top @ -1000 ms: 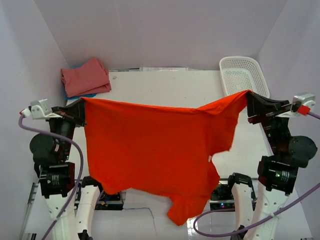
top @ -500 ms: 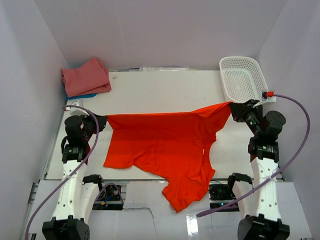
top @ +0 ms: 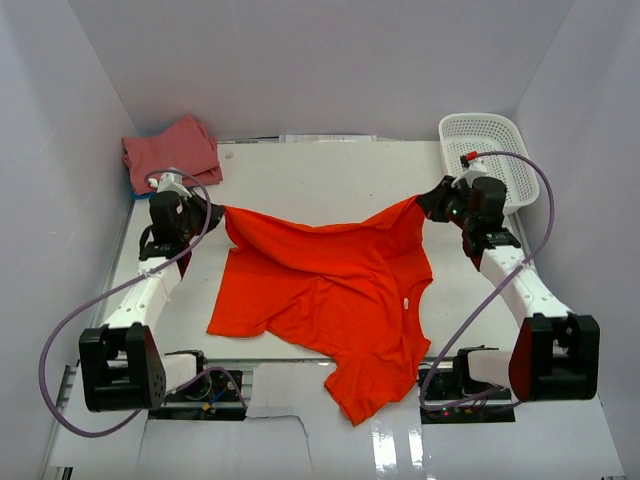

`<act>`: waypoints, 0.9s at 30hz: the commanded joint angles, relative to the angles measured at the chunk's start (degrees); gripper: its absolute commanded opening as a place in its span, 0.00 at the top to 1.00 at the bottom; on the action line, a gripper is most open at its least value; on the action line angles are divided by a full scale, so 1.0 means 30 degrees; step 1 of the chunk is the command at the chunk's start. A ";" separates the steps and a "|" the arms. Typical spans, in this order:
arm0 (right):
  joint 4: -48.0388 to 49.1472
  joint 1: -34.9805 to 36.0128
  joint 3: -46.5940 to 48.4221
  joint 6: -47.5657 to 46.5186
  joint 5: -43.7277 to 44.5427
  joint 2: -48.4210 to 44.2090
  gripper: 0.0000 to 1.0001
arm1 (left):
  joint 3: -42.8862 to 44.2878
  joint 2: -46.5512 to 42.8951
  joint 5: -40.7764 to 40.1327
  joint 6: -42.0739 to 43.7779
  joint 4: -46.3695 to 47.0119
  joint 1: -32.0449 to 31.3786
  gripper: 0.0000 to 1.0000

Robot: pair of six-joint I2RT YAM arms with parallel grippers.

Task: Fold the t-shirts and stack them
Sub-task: Flatten out the tshirt

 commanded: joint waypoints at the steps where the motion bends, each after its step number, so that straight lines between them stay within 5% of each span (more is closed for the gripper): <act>1: 0.1727 0.0195 0.2157 -0.0772 0.0873 0.1515 0.92 | 0.1182 0.1769 -0.0362 0.0084 0.1798 -0.0102 1.00; 12: 0.0997 0.0283 0.6818 -0.1973 0.1283 0.7782 0.92 | 0.4637 0.7607 -0.1650 0.0112 0.2997 -0.1742 1.00; 27: 0.1583 0.0224 1.0744 -0.2443 0.3247 1.2532 0.92 | 0.9737 1.3262 -0.1240 0.1283 0.3236 -0.1772 1.00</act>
